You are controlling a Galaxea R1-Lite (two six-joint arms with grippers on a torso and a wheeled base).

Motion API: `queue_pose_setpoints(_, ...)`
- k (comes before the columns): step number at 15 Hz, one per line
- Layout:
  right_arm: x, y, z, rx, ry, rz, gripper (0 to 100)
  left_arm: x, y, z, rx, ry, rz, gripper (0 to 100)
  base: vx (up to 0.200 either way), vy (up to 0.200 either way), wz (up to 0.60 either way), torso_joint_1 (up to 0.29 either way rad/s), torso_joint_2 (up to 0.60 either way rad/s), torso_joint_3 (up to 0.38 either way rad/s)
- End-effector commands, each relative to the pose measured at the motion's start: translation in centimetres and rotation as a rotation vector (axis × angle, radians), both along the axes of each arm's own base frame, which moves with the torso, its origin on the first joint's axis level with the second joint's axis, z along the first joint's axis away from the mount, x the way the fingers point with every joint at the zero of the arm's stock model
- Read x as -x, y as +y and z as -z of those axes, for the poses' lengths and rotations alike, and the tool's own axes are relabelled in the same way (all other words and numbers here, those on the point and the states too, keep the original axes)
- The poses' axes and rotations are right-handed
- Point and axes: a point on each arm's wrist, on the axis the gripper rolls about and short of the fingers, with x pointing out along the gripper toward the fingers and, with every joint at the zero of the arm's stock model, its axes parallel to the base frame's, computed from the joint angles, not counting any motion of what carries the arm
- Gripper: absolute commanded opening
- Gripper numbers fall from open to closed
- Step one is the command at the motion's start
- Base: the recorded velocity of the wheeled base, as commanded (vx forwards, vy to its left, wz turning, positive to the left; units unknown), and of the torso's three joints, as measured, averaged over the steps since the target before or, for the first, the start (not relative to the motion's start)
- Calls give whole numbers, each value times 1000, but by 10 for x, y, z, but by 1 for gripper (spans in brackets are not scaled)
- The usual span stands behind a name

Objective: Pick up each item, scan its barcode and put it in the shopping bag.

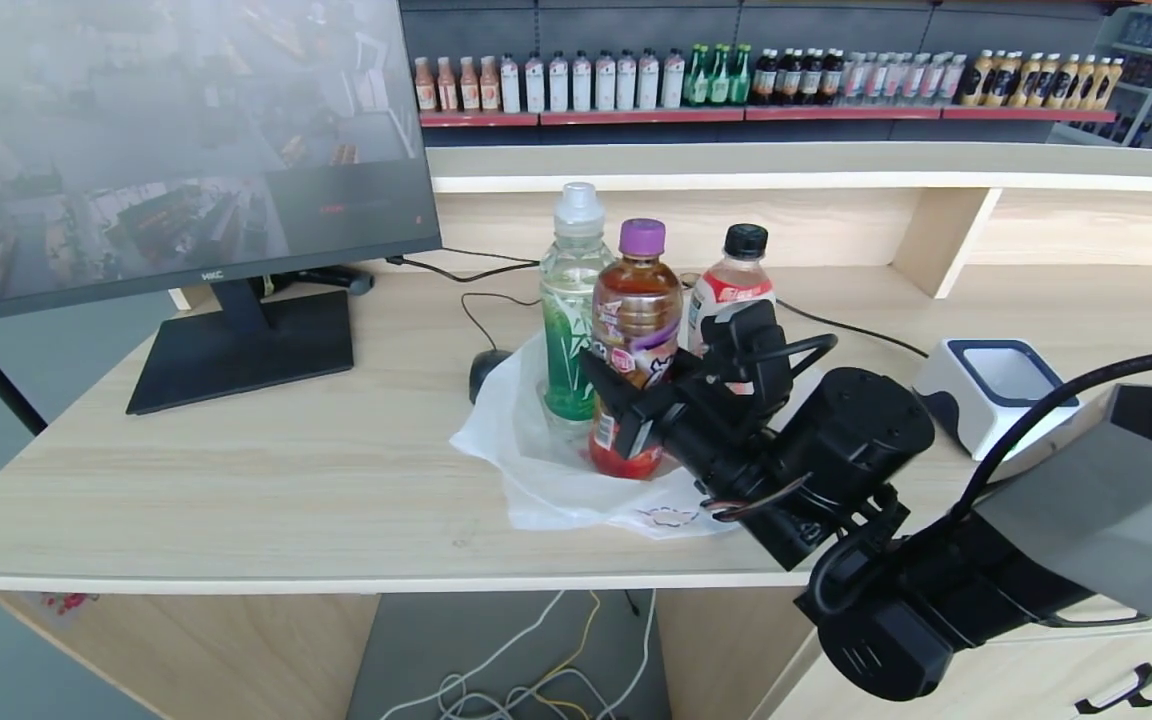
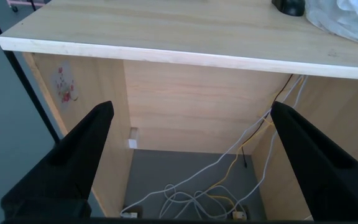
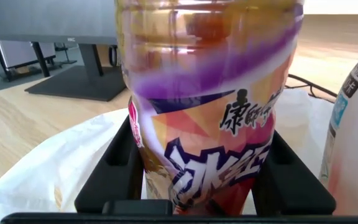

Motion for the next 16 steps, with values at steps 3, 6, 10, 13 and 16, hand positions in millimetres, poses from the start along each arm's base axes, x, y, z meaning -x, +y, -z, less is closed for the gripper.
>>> queue_pose_setpoints(3, -1, 0, 7, 18, 13, 4, 0, 0, 0, 0, 3, 1, -2, 100, 0, 0, 0, 0, 0, 0)
queue_pose_setpoints(6, 0, 0, 11, 28, 24, 4, 0, 0, 0, 0, 3, 1, -2, 100, 0, 0, 0, 0, 0, 0)
queue_pose_setpoints(10, 2, 0, 17, 46, 43, -2, 0, 0, 0, 0, 3, 1, -2, 100, 0, 0, 0, 0, 0, 0)
queue_pose_setpoints(13, 4, 0, 19, 49, 50, -4, 0, 0, 0, 0, 3, 1, -2, 100, 0, 0, 0, 0, 0, 0)
queue_pose_setpoints(16, 5, 1, 22, 57, 58, -7, 0, 0, 0, 0, 2, 1, -2, 100, 0, 0, 0, 0, 0, 0)
